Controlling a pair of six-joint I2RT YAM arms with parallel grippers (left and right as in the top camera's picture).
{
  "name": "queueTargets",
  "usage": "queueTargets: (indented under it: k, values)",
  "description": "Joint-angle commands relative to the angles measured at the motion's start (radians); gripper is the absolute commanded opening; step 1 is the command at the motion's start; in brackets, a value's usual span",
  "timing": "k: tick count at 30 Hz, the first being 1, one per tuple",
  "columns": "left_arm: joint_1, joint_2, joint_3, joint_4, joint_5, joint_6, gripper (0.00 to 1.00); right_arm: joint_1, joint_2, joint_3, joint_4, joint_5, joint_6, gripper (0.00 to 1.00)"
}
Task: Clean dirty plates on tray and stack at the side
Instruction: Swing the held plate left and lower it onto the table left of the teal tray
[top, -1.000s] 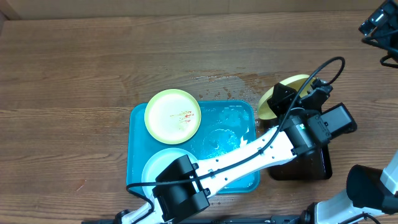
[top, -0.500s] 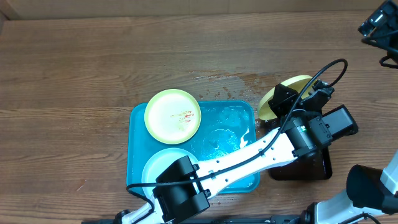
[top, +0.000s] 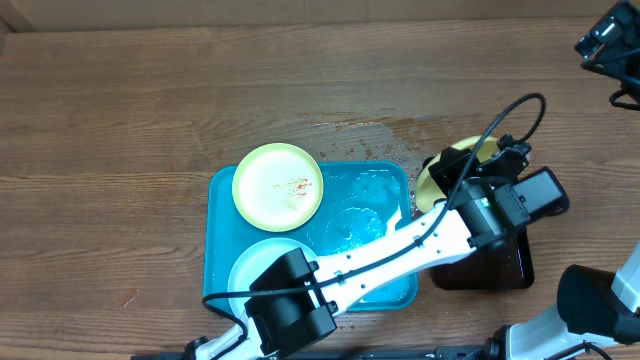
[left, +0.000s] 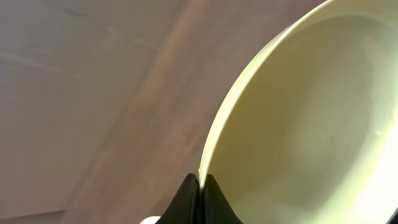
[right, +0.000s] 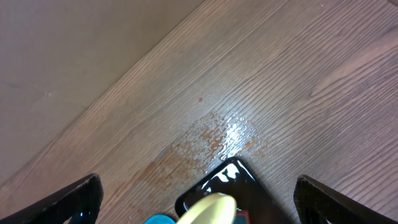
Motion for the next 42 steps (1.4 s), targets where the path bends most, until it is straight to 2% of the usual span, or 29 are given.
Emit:
queueTargets:
  k: [1,3,5,9,12,16,22,25,29,36,42]
  values:
    - [0.011,-0.01,0.023,-0.014,0.044,-0.078,0.04,-0.005,-0.021,0.022,0.003,-0.002,0.001,1.0]
    - [0.011,-0.01,0.023,-0.025,-0.101,-0.103,0.04,-0.005,-0.021,0.022,0.003,-0.002,0.001,1.0]
    - [0.016,-0.01,0.023,-0.031,-0.102,-0.074,0.04,-0.005,-0.021,0.022,0.002,-0.002,0.001,1.0]
    - [0.043,-0.012,0.035,-0.045,0.172,-0.027,0.04,-0.005,-0.021,0.022,0.002,-0.002,0.001,1.0]
    - [0.06,-0.013,0.06,-0.056,0.203,-0.079,0.04,-0.005,-0.021,0.022,0.002,-0.002,0.001,1.0]
    - [0.129,-0.014,0.177,-0.157,0.401,-0.167,0.04,-0.005,-0.021,0.022,-0.003,-0.003,0.001,1.0]
    - [0.329,-0.014,0.361,-0.298,0.737,-0.298,0.05,-0.005,-0.021,0.022,-0.009,-0.031,0.001,1.0]
    - [0.467,-0.014,0.376,-0.35,0.888,-0.358,0.05,-0.005,-0.021,0.021,-0.022,-0.04,0.0,1.0]
    - [0.647,-0.014,0.368,-0.446,1.051,-0.375,0.05,-0.005,-0.021,0.021,-0.04,-0.045,0.0,1.0]
    - [0.876,-0.014,0.368,-0.543,1.061,-0.423,0.05,-0.004,-0.017,0.019,-0.058,-0.075,-0.004,1.0]
    - [1.051,-0.014,0.367,-0.575,1.065,-0.386,0.05,-0.004,-0.008,0.019,-0.058,-0.179,-0.031,1.0]
